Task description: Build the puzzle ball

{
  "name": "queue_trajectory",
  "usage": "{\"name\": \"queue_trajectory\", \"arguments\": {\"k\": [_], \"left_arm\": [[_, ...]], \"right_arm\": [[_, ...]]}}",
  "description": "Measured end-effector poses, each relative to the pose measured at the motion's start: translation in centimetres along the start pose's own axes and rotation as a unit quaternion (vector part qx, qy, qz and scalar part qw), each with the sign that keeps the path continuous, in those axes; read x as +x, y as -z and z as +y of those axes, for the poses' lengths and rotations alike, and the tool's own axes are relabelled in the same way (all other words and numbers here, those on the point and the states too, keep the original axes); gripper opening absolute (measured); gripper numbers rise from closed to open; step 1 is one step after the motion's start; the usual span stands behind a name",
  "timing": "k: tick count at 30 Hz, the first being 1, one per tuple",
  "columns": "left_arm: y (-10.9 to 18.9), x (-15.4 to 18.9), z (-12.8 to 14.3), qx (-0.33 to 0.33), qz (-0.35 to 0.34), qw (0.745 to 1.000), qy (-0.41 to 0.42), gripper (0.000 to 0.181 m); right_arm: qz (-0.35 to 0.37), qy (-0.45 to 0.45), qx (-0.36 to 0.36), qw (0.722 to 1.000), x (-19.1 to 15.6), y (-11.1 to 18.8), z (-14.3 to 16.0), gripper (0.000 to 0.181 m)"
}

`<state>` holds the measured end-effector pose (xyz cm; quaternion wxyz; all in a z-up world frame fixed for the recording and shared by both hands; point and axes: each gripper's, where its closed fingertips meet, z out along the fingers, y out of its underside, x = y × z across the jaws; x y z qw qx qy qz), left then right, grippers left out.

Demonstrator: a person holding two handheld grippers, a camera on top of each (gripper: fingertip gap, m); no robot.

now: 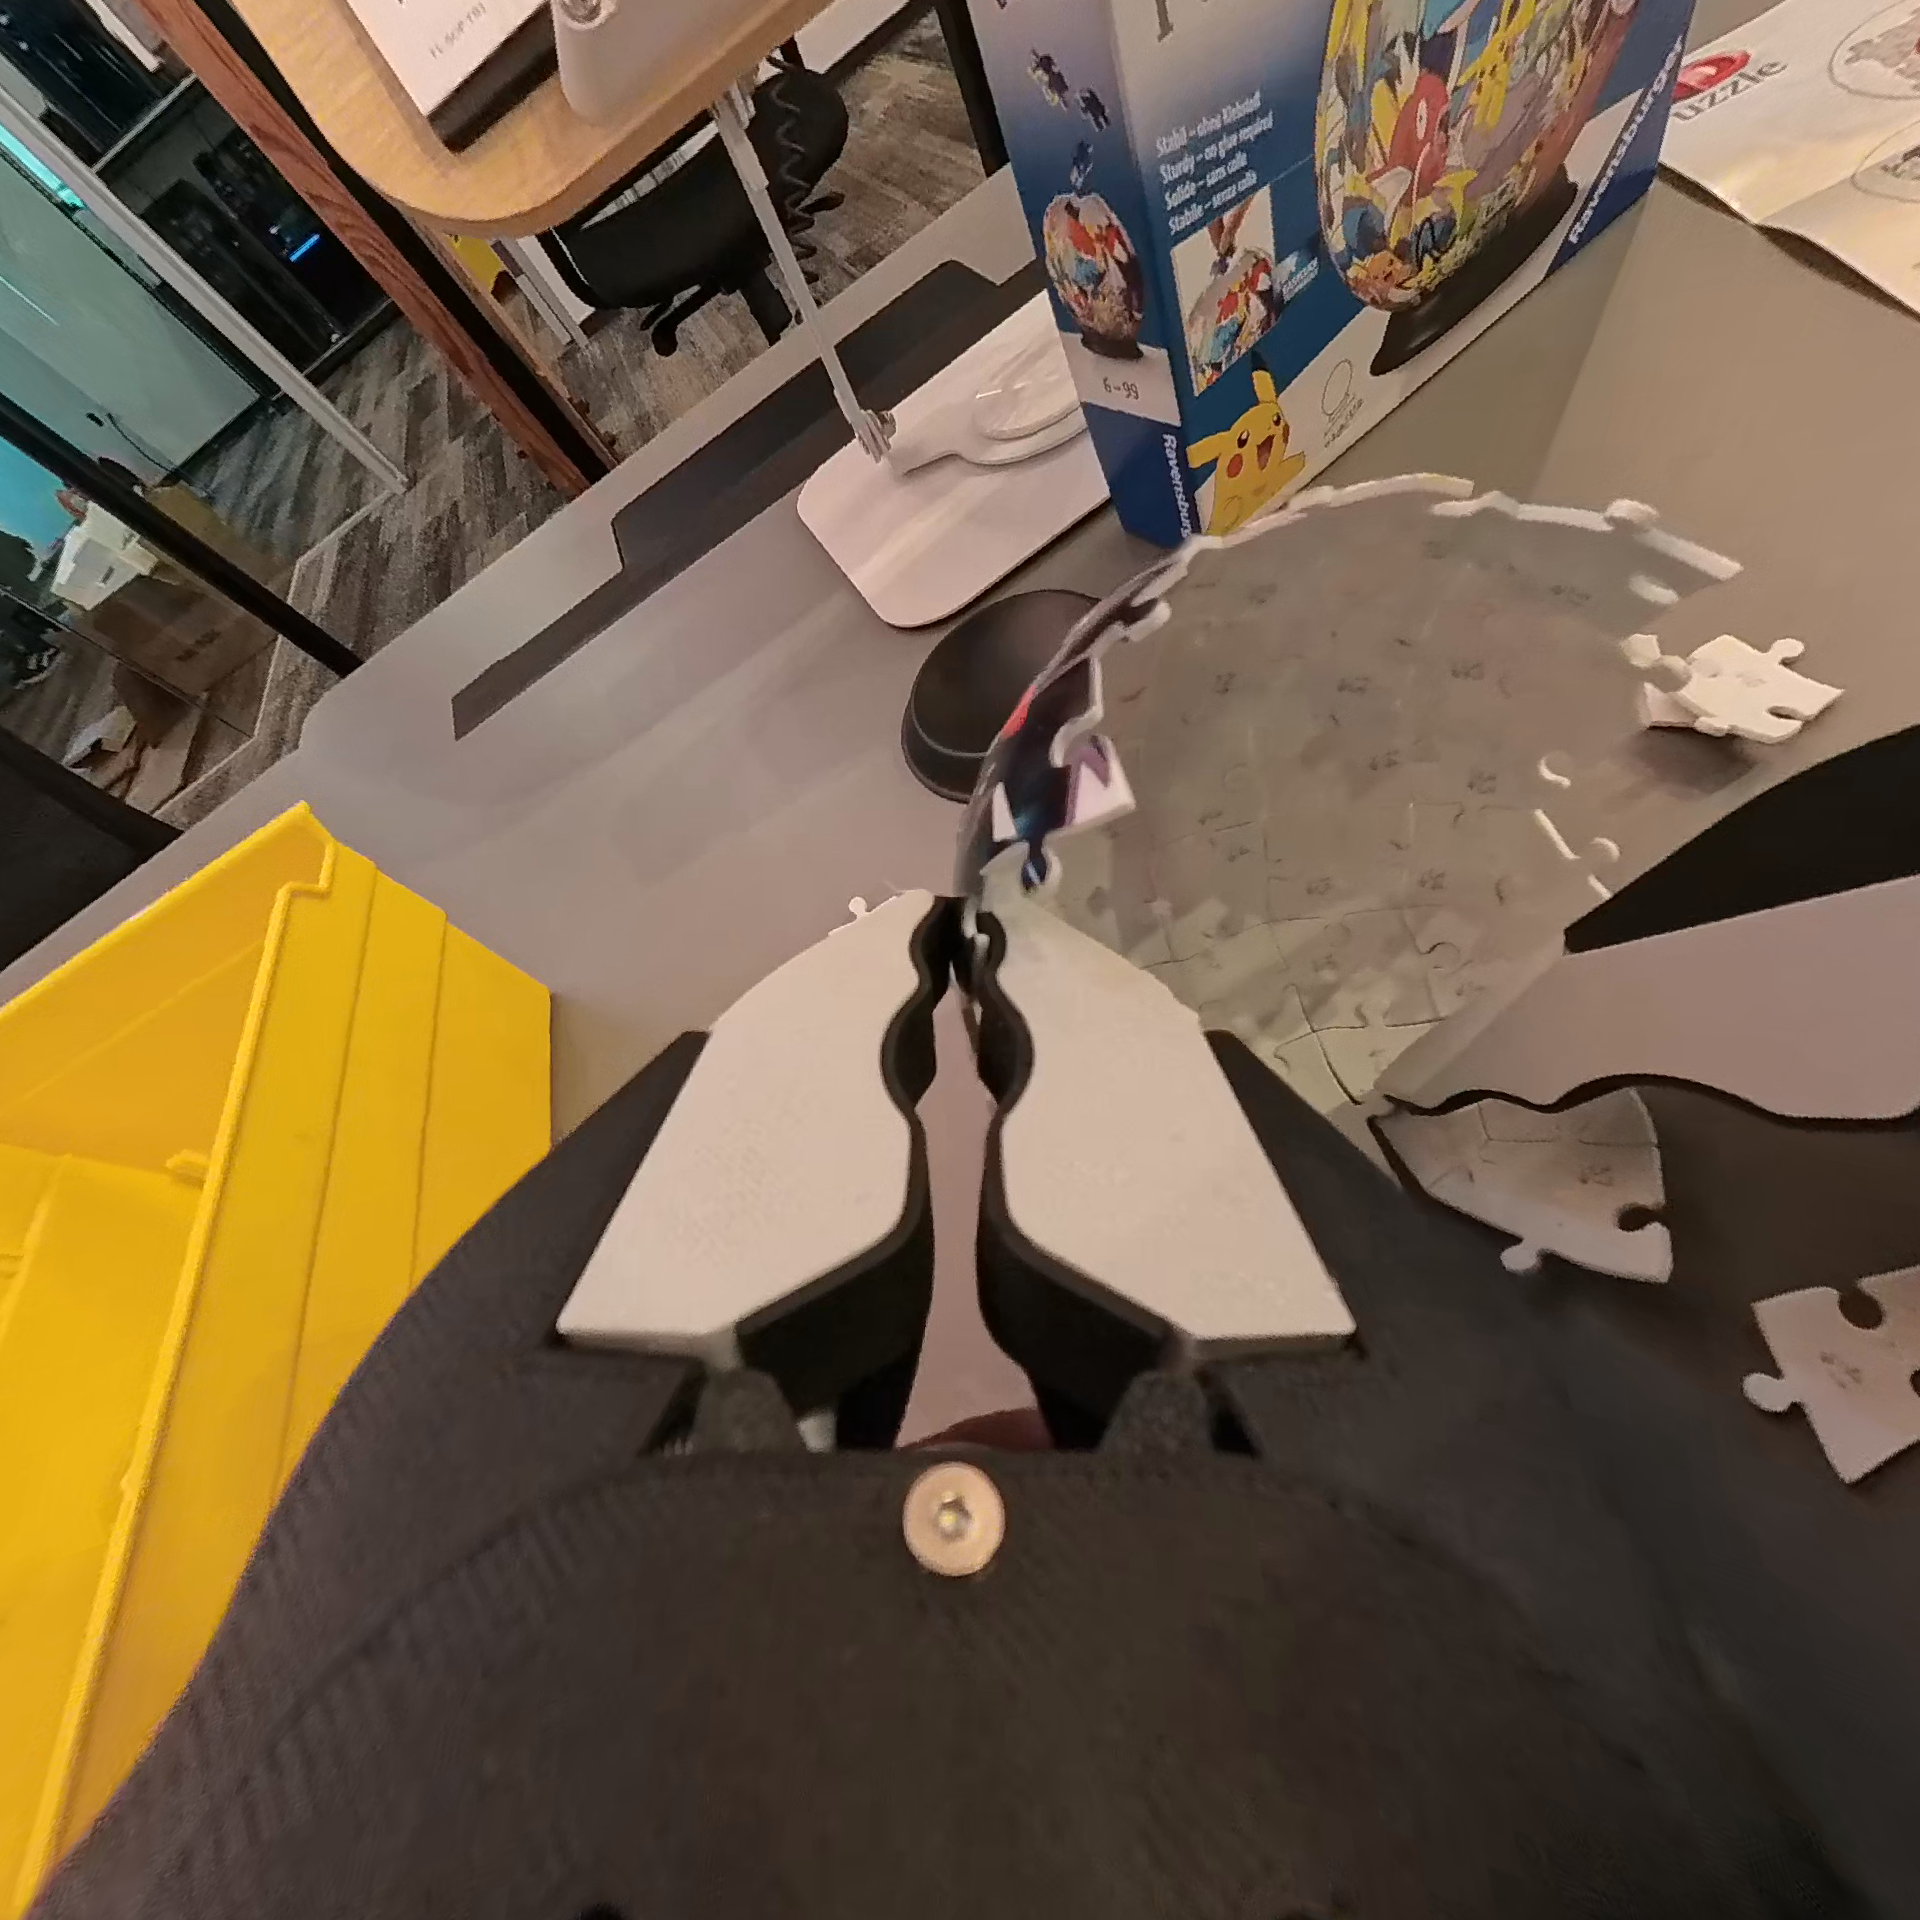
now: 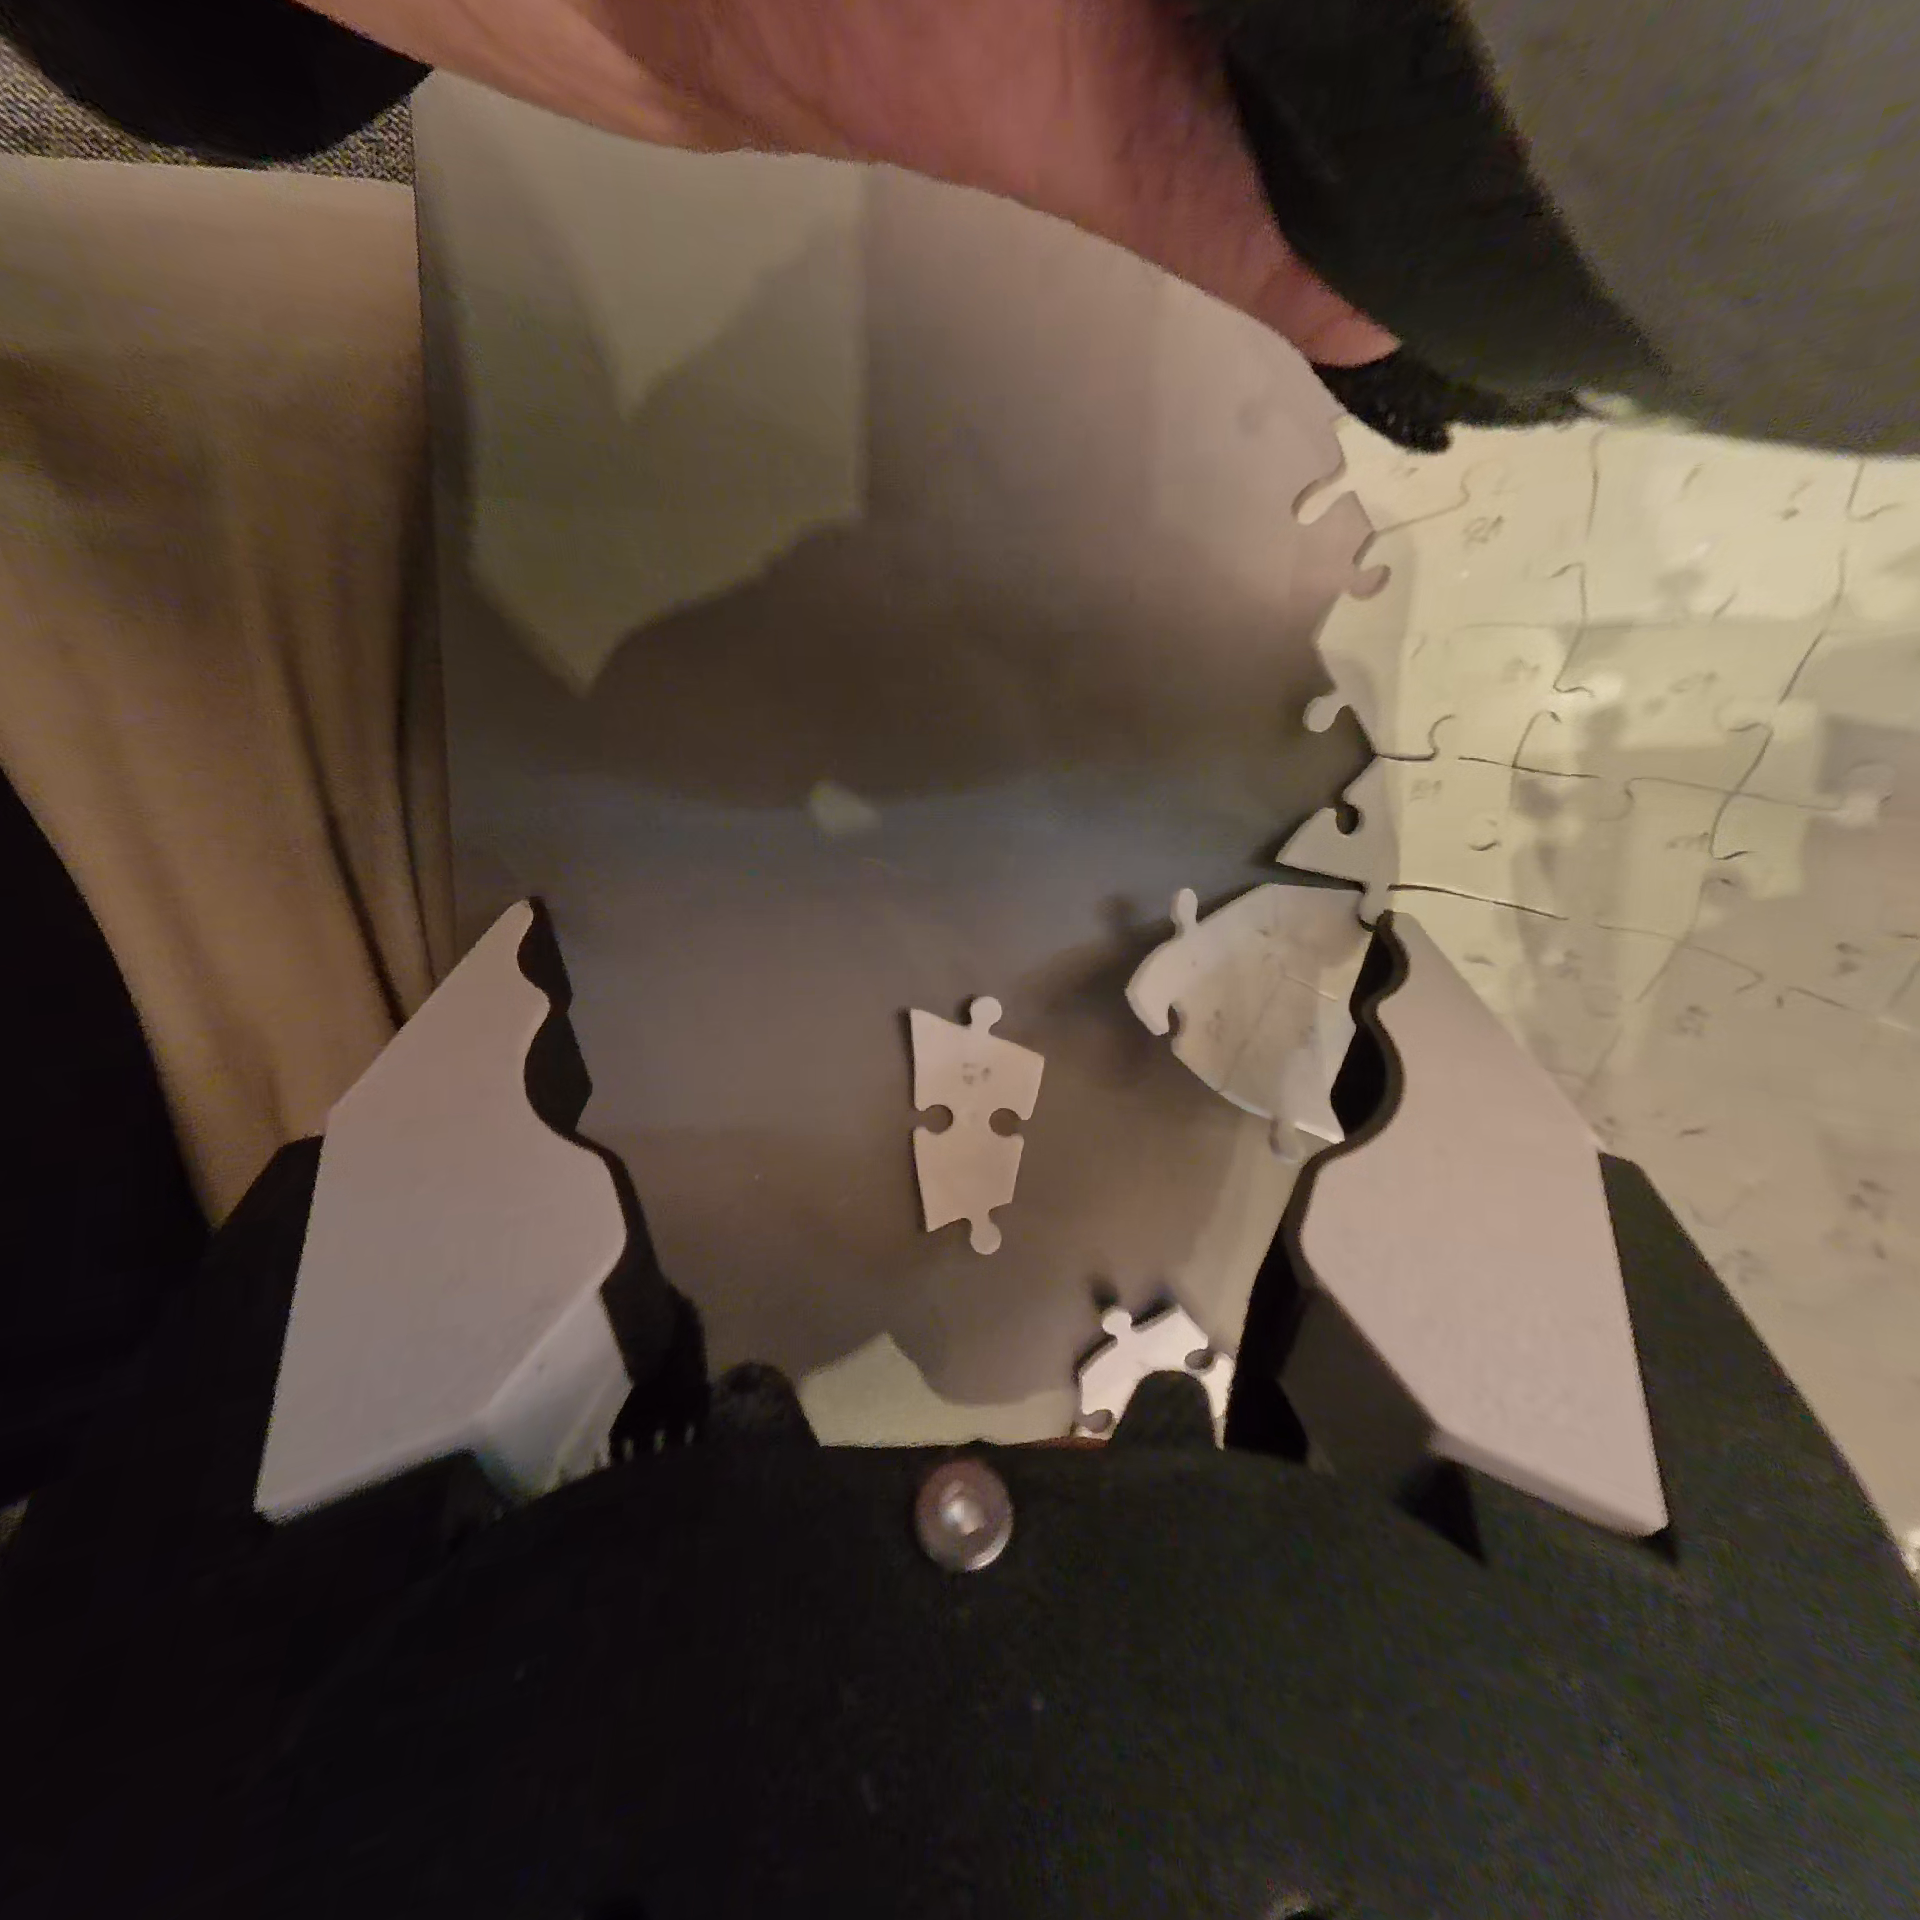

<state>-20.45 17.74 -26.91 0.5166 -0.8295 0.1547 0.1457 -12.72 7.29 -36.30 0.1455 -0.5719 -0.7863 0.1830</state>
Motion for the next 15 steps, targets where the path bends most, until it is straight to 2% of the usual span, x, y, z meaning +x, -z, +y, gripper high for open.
{"name": "queue_trajectory", "arguments": {"k": [15], "left_arm": [[-0.32,-0.14,0.36,-0.008,0.012,0.999,0.049,0.002]], "right_arm": [[0.0,0.004,0.013,1.0,0.03,0.1,0.03,0.145]]}}
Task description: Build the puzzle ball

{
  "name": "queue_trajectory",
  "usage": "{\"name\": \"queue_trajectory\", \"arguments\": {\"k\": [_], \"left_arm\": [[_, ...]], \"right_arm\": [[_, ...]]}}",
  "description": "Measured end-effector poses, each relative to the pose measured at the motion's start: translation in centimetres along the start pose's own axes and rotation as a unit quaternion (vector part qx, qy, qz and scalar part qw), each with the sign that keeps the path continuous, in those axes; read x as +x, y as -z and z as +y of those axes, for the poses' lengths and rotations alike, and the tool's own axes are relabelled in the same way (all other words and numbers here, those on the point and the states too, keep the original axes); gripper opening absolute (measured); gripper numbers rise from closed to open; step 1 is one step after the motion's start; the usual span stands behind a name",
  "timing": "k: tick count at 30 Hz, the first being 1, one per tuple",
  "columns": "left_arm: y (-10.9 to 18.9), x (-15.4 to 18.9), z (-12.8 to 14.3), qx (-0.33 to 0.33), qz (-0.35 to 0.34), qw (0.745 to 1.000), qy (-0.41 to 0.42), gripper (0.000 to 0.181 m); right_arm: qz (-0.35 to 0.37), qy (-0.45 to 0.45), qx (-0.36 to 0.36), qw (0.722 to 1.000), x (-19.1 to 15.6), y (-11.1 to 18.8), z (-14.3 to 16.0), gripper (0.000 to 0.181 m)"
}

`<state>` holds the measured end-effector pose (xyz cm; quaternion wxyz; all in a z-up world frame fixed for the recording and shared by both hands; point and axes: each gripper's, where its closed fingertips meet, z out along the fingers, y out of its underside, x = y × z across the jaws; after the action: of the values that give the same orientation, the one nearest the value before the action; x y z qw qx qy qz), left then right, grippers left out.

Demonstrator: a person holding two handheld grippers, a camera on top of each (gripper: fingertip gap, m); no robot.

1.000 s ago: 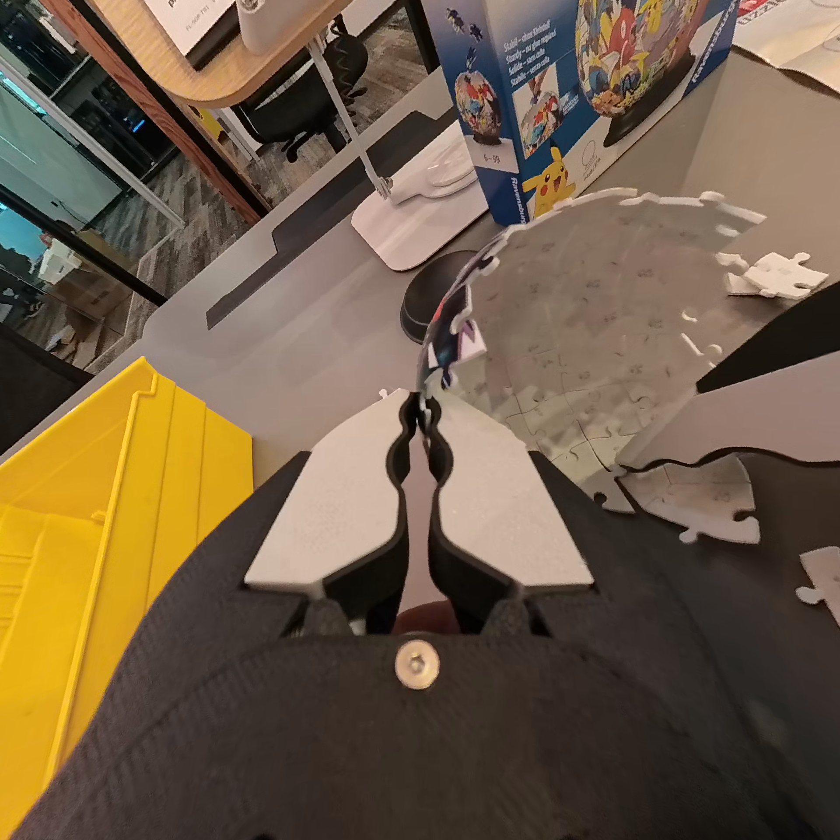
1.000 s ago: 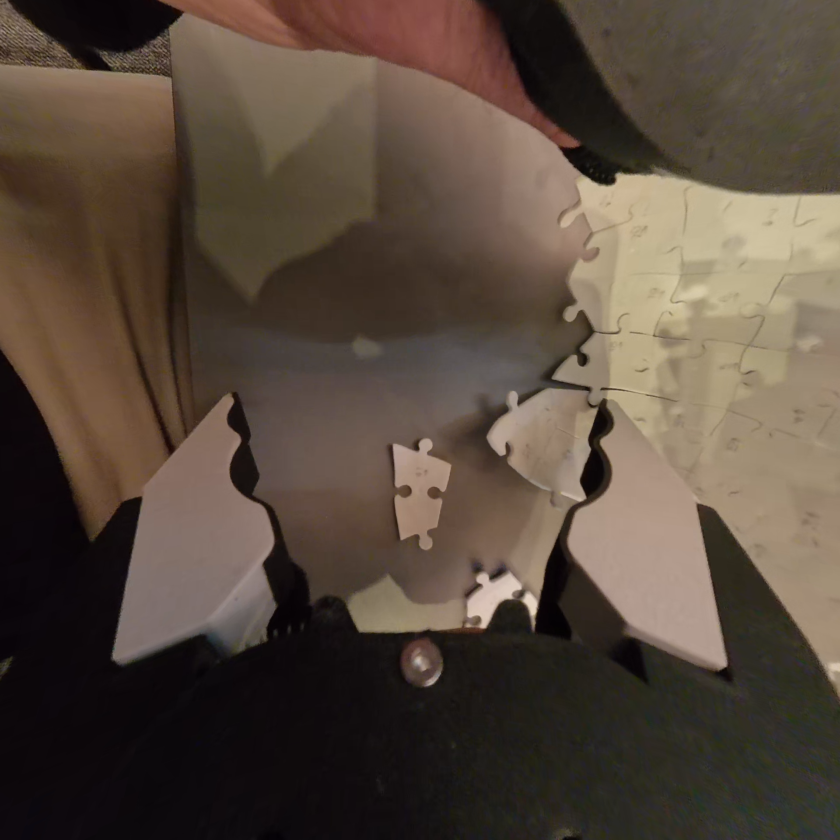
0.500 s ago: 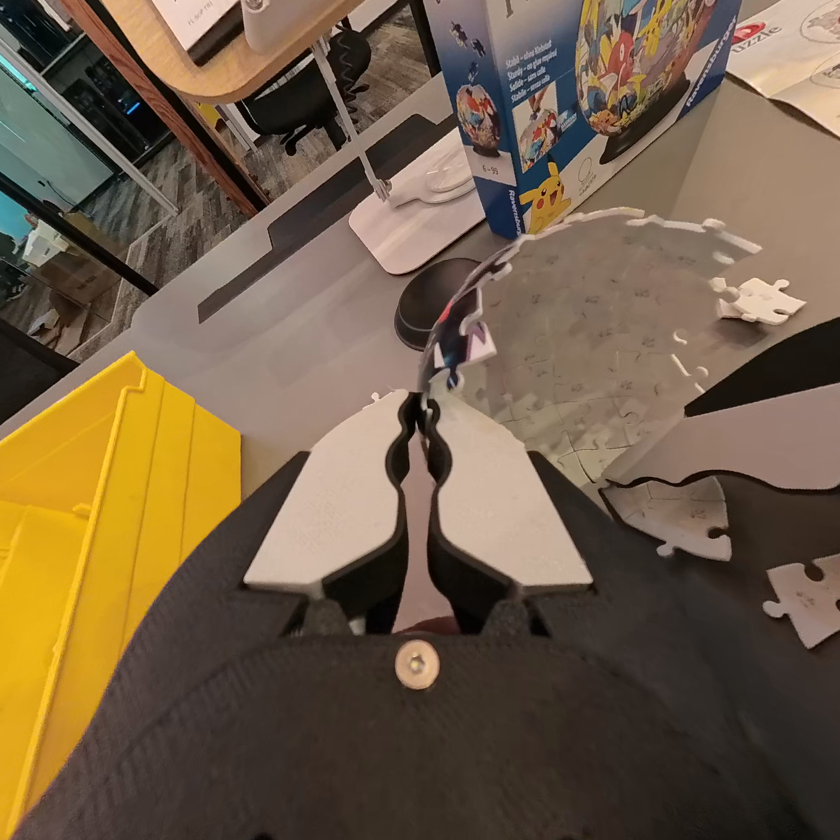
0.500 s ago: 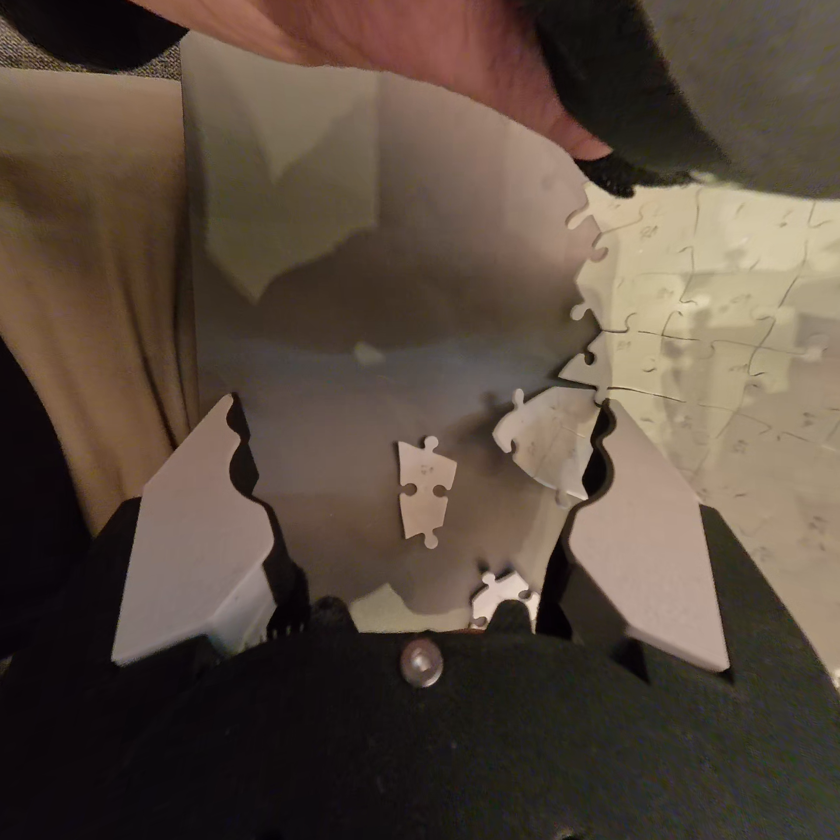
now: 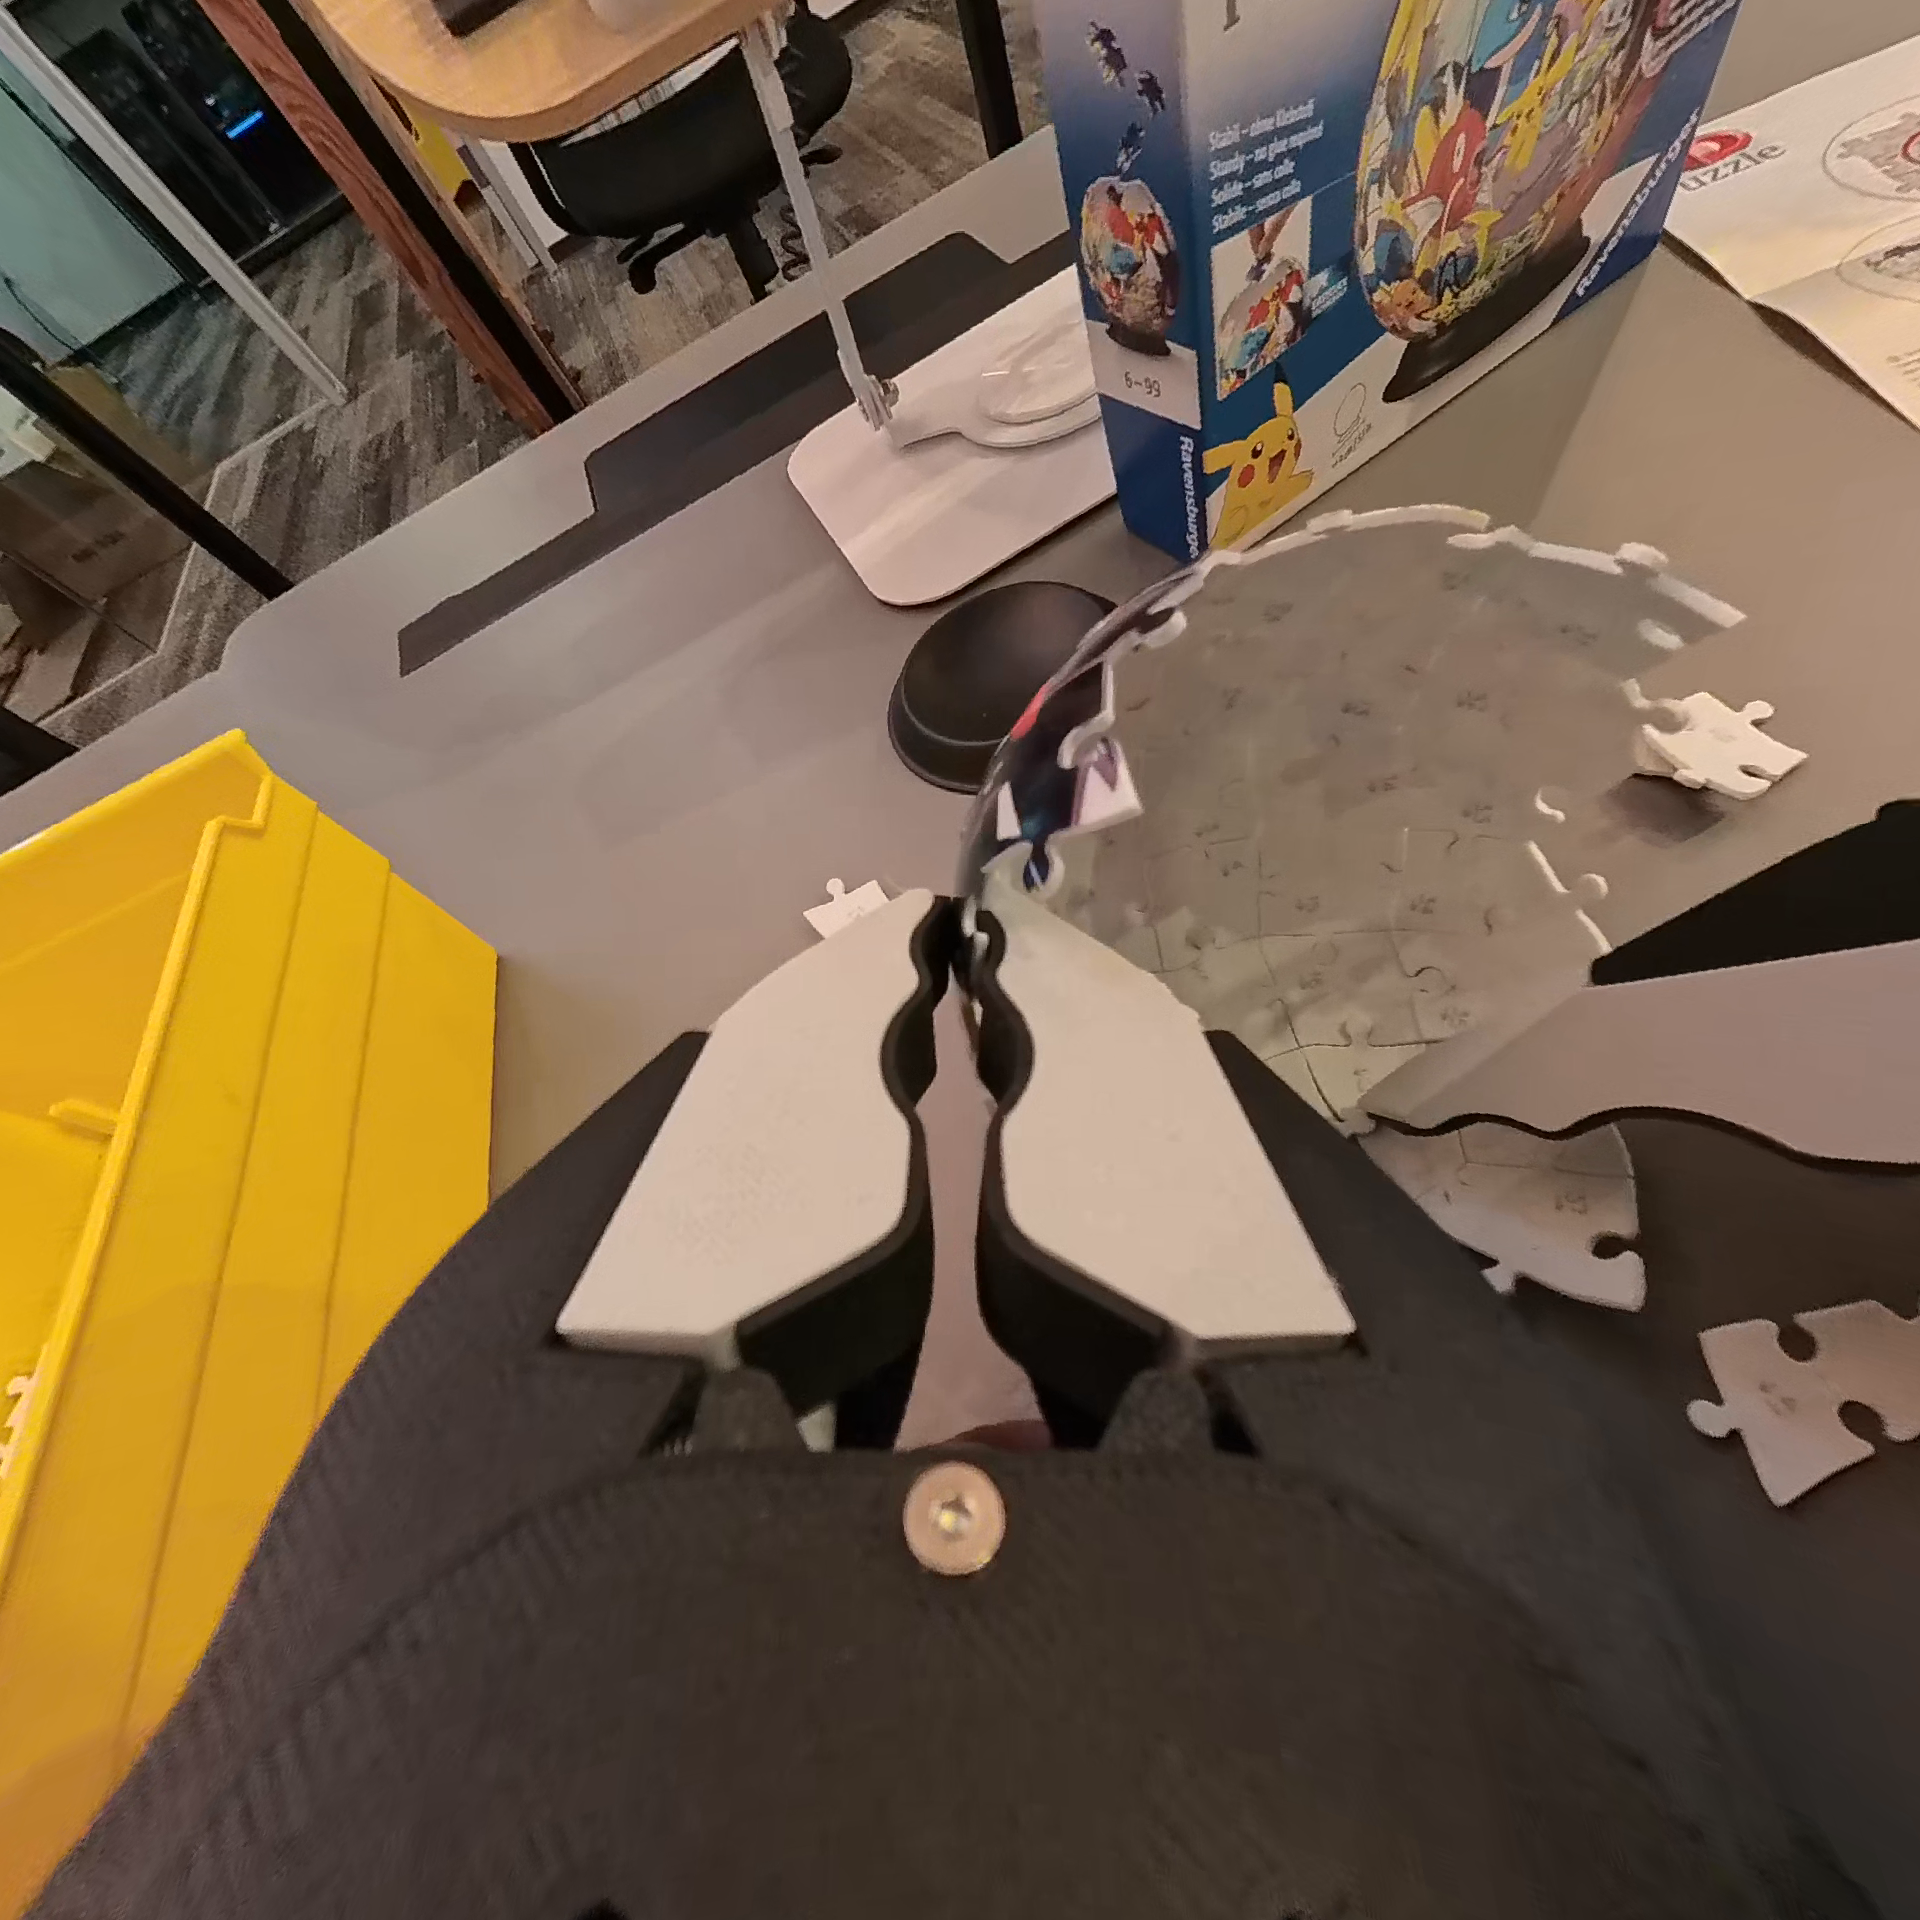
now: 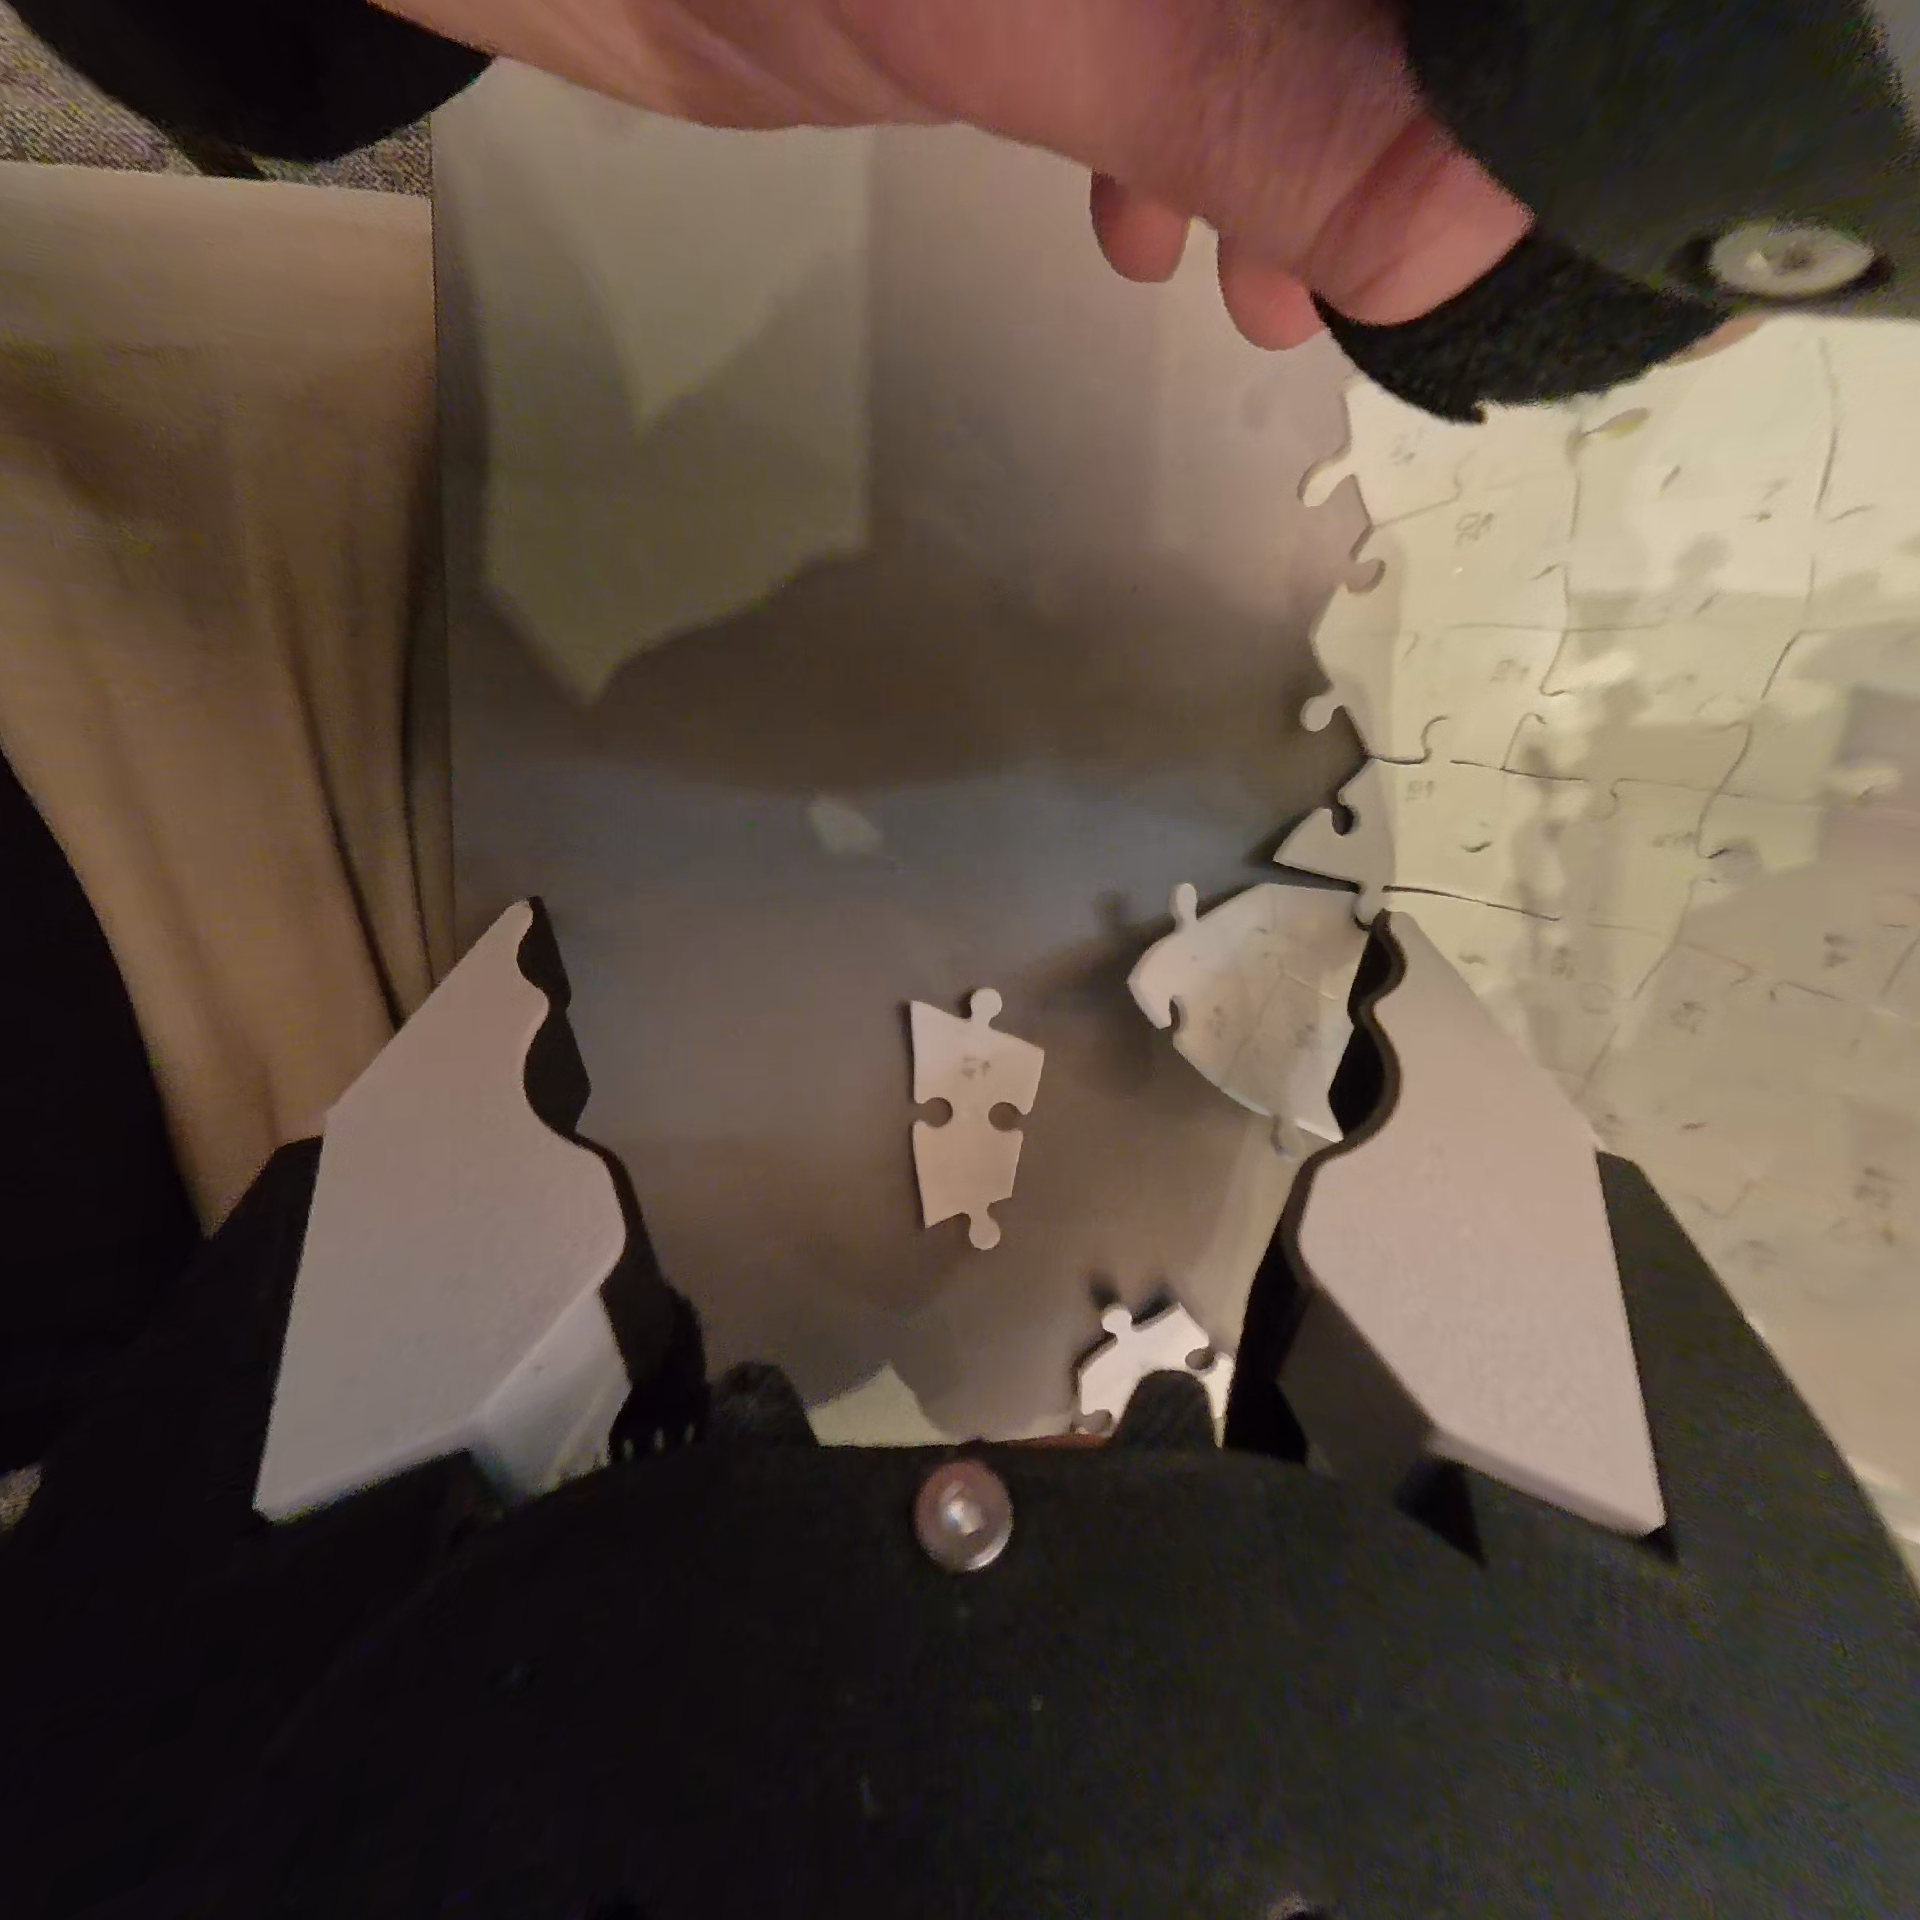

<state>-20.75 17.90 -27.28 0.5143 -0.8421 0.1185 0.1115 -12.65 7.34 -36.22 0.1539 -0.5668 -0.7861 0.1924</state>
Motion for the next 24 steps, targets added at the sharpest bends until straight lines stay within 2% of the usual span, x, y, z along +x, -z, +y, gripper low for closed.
{"name": "queue_trajectory", "arguments": {"k": [8,24], "left_arm": [[-0.2,-0.13,0.16,-0.003,0.002,1.0,0.006,0.002],[-0.16,-0.12,0.04,-0.004,-0.003,1.0,0.022,0.002]], "right_arm": [[-0.001,0.007,0.007,1.0,0.13,0.26,0.15,0.14],[-0.001,-0.016,0.051,0.999,0.02,0.11,-0.33,0.144]]}}
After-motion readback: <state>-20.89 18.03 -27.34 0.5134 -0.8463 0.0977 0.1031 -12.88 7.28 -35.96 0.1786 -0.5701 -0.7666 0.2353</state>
